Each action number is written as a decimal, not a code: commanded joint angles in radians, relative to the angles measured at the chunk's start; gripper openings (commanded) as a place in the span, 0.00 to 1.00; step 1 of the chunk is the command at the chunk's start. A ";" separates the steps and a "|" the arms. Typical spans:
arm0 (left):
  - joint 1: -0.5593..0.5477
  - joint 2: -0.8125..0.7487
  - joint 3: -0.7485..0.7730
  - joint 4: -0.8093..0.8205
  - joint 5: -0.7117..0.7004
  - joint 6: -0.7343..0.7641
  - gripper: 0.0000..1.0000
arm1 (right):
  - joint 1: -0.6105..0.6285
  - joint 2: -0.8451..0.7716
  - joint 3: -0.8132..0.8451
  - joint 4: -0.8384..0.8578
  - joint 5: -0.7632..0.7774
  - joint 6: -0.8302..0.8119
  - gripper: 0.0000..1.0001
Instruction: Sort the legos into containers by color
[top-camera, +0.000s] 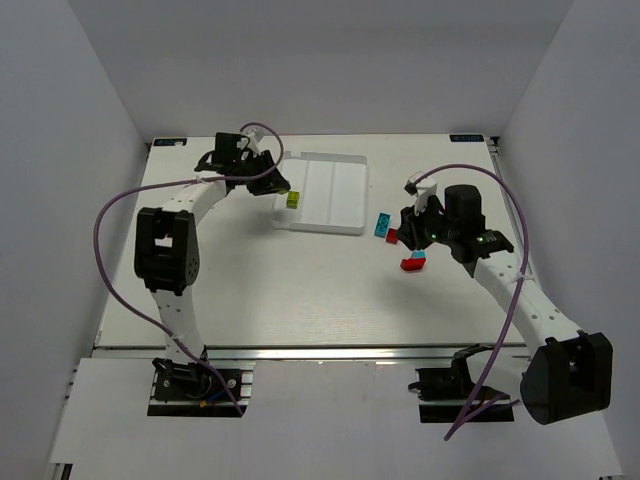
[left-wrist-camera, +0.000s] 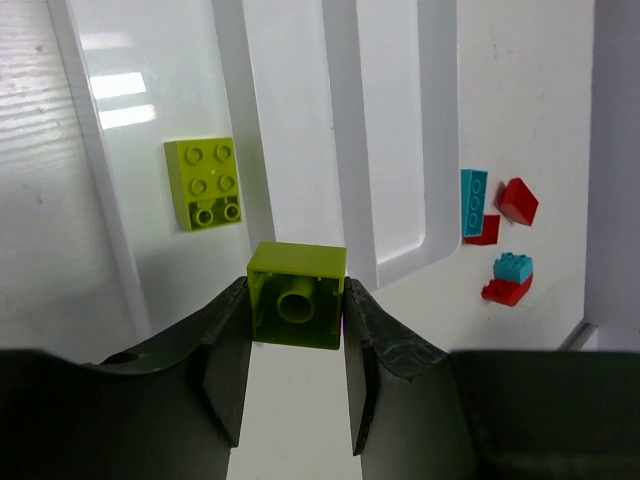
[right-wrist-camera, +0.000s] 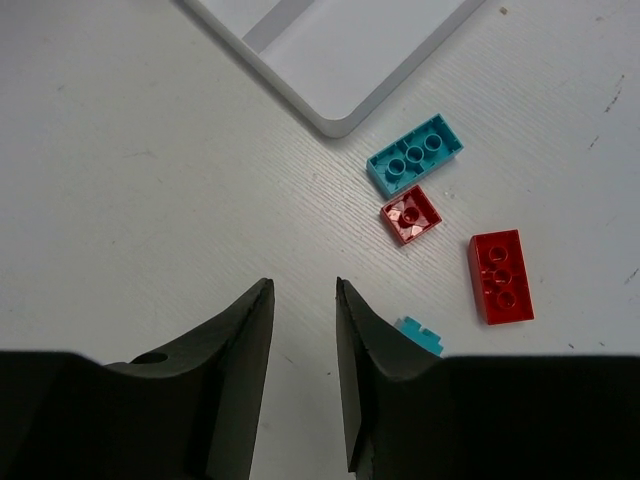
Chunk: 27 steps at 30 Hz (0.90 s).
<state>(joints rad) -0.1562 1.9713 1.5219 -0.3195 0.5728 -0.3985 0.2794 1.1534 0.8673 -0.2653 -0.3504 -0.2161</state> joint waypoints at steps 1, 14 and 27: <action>-0.029 0.033 0.119 -0.090 -0.062 0.020 0.04 | -0.011 -0.020 -0.013 0.032 -0.013 -0.008 0.37; -0.063 0.080 0.202 -0.182 -0.206 0.020 0.73 | -0.040 -0.020 -0.016 0.029 -0.028 -0.008 0.49; -0.008 -0.432 -0.290 -0.097 -0.427 -0.079 0.17 | -0.060 -0.018 -0.005 -0.015 -0.104 -0.077 0.63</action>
<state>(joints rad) -0.1886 1.6787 1.2949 -0.4477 0.2680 -0.4366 0.2226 1.1530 0.8543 -0.2718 -0.4061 -0.2546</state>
